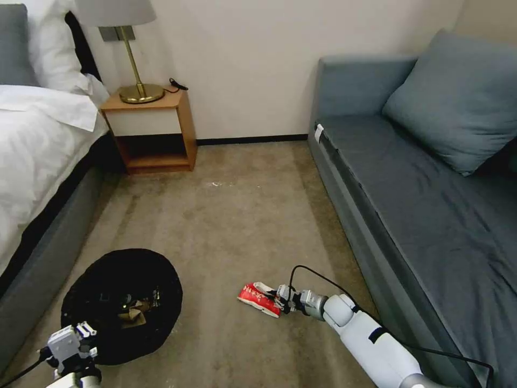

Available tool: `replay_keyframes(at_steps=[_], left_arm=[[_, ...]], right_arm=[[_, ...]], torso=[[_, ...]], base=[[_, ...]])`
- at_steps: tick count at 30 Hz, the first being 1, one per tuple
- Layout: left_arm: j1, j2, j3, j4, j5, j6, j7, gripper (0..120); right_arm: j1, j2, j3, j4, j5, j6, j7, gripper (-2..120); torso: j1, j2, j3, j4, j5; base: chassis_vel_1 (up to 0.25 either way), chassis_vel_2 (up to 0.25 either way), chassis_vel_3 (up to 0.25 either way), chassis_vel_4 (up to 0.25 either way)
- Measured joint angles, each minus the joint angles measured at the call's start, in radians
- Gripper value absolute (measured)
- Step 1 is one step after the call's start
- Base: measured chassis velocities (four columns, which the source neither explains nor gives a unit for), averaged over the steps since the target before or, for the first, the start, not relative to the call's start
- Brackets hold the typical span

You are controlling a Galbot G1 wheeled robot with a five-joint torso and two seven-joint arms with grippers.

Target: Pick up the trash bin, then pick up the garbage on the floor and place it into the trash bin.

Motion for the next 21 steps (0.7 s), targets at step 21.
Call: replay_keyframes(at_steps=[21], left_arm=[[0.001,-0.023,0.025,-0.006,0.006,0.004,0.001,3]], right_arm=[[-0.095,-0.041,-0.238,0.597,0.578,-0.090,0.436,1]], torso=[[0.000,0.000,0.000,0.0001,-0.0001]], base=[[0.000,0.000,0.000,0.000]])
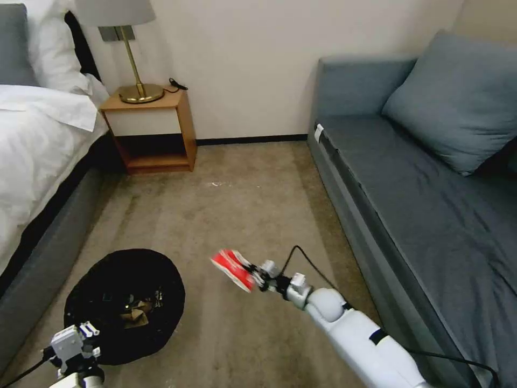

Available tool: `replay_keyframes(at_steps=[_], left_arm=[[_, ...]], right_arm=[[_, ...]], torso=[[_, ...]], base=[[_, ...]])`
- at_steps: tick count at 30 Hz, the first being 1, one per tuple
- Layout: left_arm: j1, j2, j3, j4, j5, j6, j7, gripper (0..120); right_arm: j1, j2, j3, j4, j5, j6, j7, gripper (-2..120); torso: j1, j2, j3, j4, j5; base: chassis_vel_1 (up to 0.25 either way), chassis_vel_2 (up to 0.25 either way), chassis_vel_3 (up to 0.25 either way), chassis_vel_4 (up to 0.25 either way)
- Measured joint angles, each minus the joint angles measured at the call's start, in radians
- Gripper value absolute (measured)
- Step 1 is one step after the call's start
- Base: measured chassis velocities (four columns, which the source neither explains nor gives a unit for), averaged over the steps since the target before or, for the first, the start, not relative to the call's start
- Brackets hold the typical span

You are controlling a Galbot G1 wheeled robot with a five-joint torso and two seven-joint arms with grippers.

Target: Pick up the trash bin, then pick up the garbage on the floor and place it into the trash bin.

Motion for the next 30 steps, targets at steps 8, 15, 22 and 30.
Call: replay_keyframes(at_steps=[8,15,22,30], left_arm=[[-0.008,-0.010,0.003,0.000,0.001,0.005,0.000,3],[0.009,-0.014,0.005,-0.032,-0.018,0.008,0.000,3],[0.026,-0.023,0.012,-0.036,-0.017,0.009,0.000,3],[0.032,-0.031,0.015,-0.036,-0.016,0.008,0.002,3]], right_arm=[[-0.063,0.015,-0.205,0.285,0.044,-0.081,0.184,1],[-0.059,0.049,-0.300,0.285,-0.032,-0.109,0.217,1],[-0.037,0.094,-0.295,0.194,-0.077,-0.104,0.249,1],[-0.032,0.107,-0.310,0.168,-0.132,-0.106,0.276,13]], torso=[[0.000,0.000,0.000,-0.0001,0.0000],[0.000,0.000,0.000,0.0002,-0.0006],[0.000,0.000,0.000,0.0000,0.0000],[0.000,0.000,0.000,0.0004,-0.0002]], base=[[0.000,0.000,0.000,0.000],[0.000,0.000,0.000,0.000],[0.000,0.000,0.000,0.000],[0.000,0.000,0.000,0.000]])
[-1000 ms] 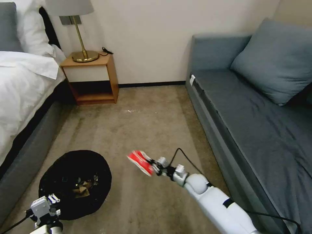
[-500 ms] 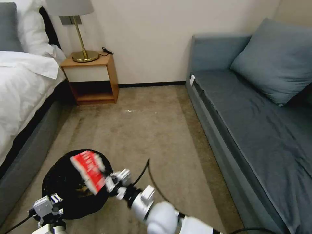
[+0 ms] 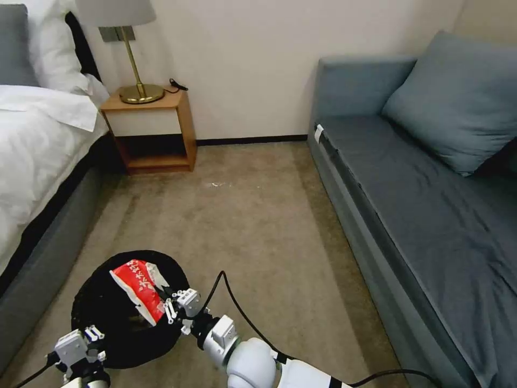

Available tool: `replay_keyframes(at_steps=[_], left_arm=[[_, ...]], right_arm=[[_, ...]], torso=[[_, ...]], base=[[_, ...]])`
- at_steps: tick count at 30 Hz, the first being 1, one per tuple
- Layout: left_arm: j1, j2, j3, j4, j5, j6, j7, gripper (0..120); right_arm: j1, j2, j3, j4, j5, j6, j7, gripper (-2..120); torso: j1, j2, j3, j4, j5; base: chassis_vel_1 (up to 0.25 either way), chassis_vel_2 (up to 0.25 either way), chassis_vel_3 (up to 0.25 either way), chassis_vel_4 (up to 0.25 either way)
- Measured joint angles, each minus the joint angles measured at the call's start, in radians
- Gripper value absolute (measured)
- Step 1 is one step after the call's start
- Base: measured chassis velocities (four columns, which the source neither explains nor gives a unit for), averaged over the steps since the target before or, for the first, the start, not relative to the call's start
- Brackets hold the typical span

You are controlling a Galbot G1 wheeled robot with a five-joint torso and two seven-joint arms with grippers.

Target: Pick up the trash bin, then pick up the garbage on the floor and place it into the trash bin.

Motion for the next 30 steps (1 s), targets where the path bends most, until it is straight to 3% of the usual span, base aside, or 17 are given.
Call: replay_keyframes(at_steps=[2,8,14,16,18,19,22,24,25,26,28,30], left_arm=[[0.000,-0.002,0.001,-0.002,-0.002,0.002,0.001,3],[-0.003,-0.007,0.001,-0.002,-0.007,0.005,0.002,3],[-0.014,-0.006,-0.007,-0.004,-0.050,0.022,-0.002,3],[-0.015,-0.002,-0.013,-0.020,-0.094,0.041,-0.011,3],[-0.016,0.009,-0.029,-0.065,-0.212,0.092,-0.038,3],[-0.016,0.009,-0.029,-0.065,-0.212,0.092,-0.038,3],[-0.023,0.020,-0.053,-0.112,-0.336,0.150,-0.084,3],[-0.027,0.023,-0.058,-0.123,-0.366,0.172,-0.103,3],[-0.034,0.028,-0.064,-0.136,-0.421,0.218,-0.147,3],[-0.034,0.028,-0.064,-0.136,-0.421,0.218,-0.147,3],[-0.045,0.039,-0.076,-0.143,-0.510,0.276,-0.212,3],[-0.049,0.042,-0.081,-0.143,-0.542,0.294,-0.231,3]], right_arm=[[-0.002,-0.001,-0.003,-0.003,-0.010,0.000,-0.001,24],[-0.011,-0.017,-0.003,-0.006,-0.036,0.011,-0.004,44],[-0.027,-0.047,0.038,-0.008,-0.083,0.045,-0.015,64],[-0.024,-0.060,0.082,-0.017,-0.103,0.061,-0.031,71],[0.001,-0.084,0.195,-0.042,-0.119,0.080,-0.066,82],[0.001,-0.084,0.195,-0.042,-0.119,0.080,-0.066,82],[0.037,-0.111,0.308,-0.082,-0.105,0.089,-0.092,95],[0.043,-0.119,0.333,-0.092,-0.096,0.090,-0.095,98],[0.049,-0.132,0.374,-0.109,-0.081,0.091,-0.098,99],[0.049,-0.132,0.374,-0.109,-0.081,0.091,-0.098,99],[0.045,-0.148,0.427,-0.131,-0.070,0.094,-0.103,100],[0.039,-0.151,0.443,-0.138,-0.069,0.096,-0.105,100]], torso=[[0.000,0.000,0.000,0.0003,0.0000],[0.000,0.000,0.000,0.0001,0.0000],[0.000,0.000,0.000,-0.0021,0.0016],[0.000,0.000,0.000,-0.0015,0.0012],[0.000,0.000,0.000,-0.0011,0.0011],[0.000,0.000,0.000,-0.0011,0.0011],[0.000,0.000,0.000,-0.0006,0.0010],[0.000,0.000,0.000,-0.0006,0.0009],[0.000,0.000,0.000,-0.0007,0.0008],[0.000,0.000,0.000,-0.0007,0.0008],[0.000,0.000,0.000,-0.0006,0.0006],[0.000,0.000,0.000,-0.0006,0.0006]], base=[[0.000,0.000,0.000,0.000],[0.000,0.000,0.000,0.000],[0.000,0.000,0.000,0.000],[0.000,0.000,0.000,0.000],[0.000,0.000,0.000,0.000],[0.000,0.000,0.000,0.000],[0.000,0.000,0.000,0.000],[0.000,0.000,0.000,0.000],[0.000,0.000,0.000,0.000],[0.000,0.000,0.000,0.000],[0.000,0.000,0.000,0.000],[0.000,0.000,0.000,0.000]])
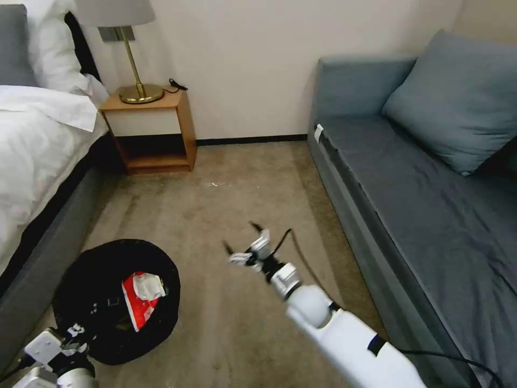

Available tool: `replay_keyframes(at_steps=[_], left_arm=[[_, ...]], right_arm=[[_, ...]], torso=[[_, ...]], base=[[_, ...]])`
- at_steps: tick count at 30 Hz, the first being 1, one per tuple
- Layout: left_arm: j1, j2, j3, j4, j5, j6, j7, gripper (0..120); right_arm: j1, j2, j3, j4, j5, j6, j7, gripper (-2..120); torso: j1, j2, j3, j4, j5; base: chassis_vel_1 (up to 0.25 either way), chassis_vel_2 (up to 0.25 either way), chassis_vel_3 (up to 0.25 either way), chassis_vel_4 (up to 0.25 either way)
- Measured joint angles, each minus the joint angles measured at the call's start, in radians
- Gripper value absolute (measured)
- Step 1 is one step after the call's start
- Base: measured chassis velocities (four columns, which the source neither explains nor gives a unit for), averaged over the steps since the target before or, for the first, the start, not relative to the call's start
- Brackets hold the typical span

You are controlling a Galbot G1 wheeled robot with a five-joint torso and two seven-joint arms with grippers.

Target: Pick up the trash bin, then pick up the garbage on the floor and place it into the trash bin.

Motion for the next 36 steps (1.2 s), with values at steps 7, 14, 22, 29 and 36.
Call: replay_keyframes(at_steps=[7,14,22,29,36], left_arm=[[-0.012,0.003,-0.014,0.034,-0.100,0.048,-0.047,3],[-0.038,0.002,-0.021,0.113,-0.136,0.046,-0.054,3],[-0.042,0.005,-0.018,0.123,-0.132,0.035,-0.056,12],[-0.006,0.013,-0.027,0.041,-0.107,0.018,-0.051,38],[0.065,0.007,-0.041,-0.085,-0.033,-0.011,-0.058,63]], right_arm=[[-0.037,-0.015,0.064,-0.015,-0.010,0.015,-0.025,100],[-0.063,-0.026,0.085,0.008,-0.024,0.022,-0.032,100],[-0.079,-0.045,0.086,0.061,-0.025,0.017,-0.046,100],[-0.111,-0.065,0.090,0.135,0.020,-0.010,-0.042,100],[-0.163,-0.091,0.129,0.237,0.082,-0.053,-0.014,100]], torso=[[0.000,0.000,0.000,0.0001,-0.0002],[0.000,0.000,0.000,0.0002,-0.0004],[0.000,0.000,0.000,0.0002,-0.0008],[0.000,0.000,0.000,0.0001,-0.0005],[0.000,0.000,0.000,0.0001,-0.0002]], base=[[0.000,0.000,0.000,0.000],[0.000,0.000,0.000,0.000],[0.000,0.000,0.000,0.000],[0.000,0.000,0.000,0.000],[0.000,0.000,0.000,0.000]])
